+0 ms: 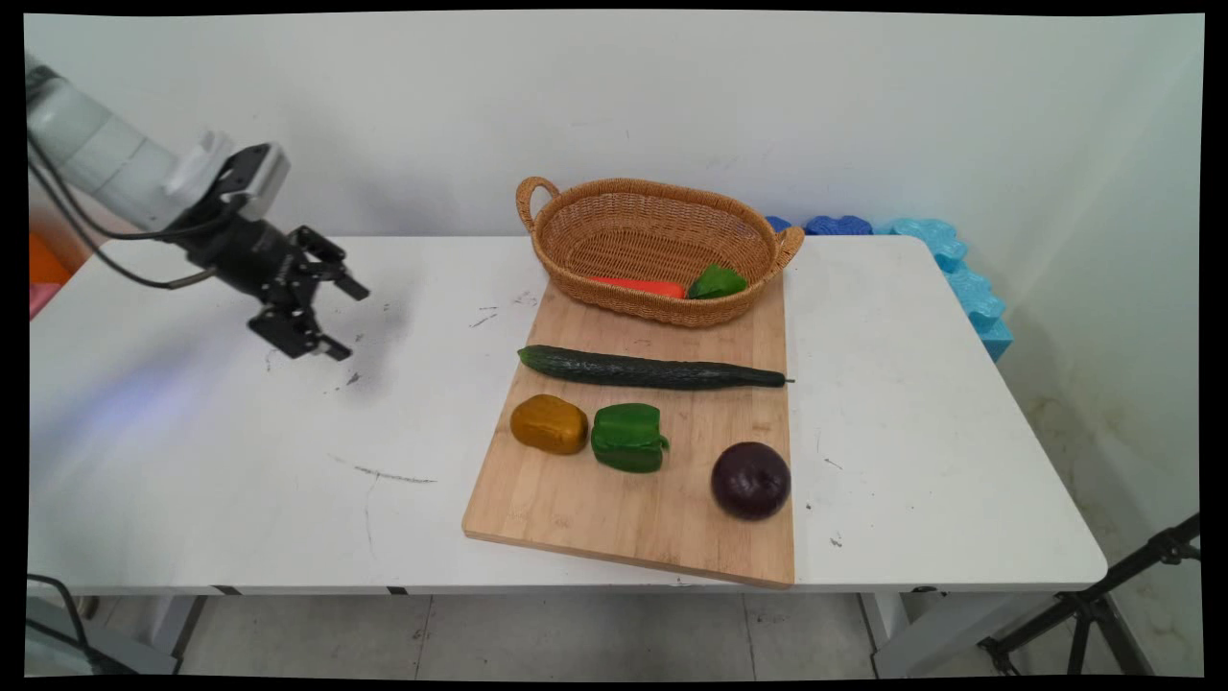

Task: Pick up the cucumber from the cutting board

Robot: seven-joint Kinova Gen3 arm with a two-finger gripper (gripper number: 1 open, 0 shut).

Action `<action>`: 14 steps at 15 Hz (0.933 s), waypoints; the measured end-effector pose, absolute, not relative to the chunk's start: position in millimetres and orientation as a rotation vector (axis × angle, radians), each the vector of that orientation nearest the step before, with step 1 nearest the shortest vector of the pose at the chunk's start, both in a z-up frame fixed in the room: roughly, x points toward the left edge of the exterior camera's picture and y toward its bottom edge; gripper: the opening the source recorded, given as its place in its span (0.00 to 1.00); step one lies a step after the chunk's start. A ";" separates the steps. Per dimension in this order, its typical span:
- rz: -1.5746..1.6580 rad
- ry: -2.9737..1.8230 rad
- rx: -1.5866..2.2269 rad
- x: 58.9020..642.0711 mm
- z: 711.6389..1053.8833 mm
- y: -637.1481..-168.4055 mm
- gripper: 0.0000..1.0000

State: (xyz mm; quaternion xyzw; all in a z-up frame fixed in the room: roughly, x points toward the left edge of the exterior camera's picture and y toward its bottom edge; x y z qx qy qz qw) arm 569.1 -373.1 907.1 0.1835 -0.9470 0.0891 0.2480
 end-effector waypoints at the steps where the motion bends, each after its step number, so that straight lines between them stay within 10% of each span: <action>1: 0.248 -2.572 0.504 558.5 908.0 -377.9 1.00; 14: 0.300 -2.472 0.525 421.3 907.8 -441.5 1.00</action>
